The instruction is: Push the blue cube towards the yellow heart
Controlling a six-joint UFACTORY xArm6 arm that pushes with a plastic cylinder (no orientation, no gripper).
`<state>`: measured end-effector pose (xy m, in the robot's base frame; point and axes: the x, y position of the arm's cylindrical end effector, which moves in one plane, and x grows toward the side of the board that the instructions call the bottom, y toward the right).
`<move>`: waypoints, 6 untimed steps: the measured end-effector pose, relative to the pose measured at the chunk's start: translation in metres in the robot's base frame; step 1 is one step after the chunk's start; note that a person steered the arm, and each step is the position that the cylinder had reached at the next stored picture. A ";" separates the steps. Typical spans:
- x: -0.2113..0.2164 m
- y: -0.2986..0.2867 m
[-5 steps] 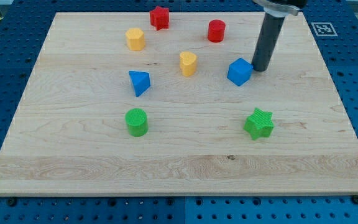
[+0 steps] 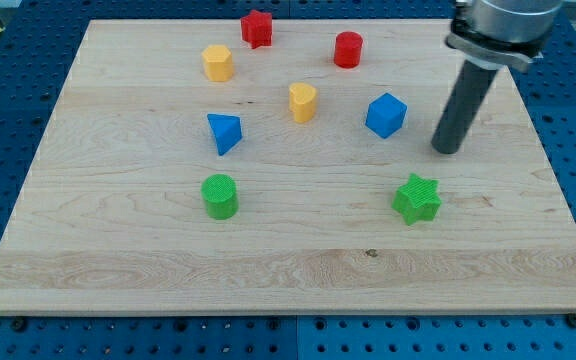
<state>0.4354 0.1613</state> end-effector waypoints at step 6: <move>-0.049 -0.007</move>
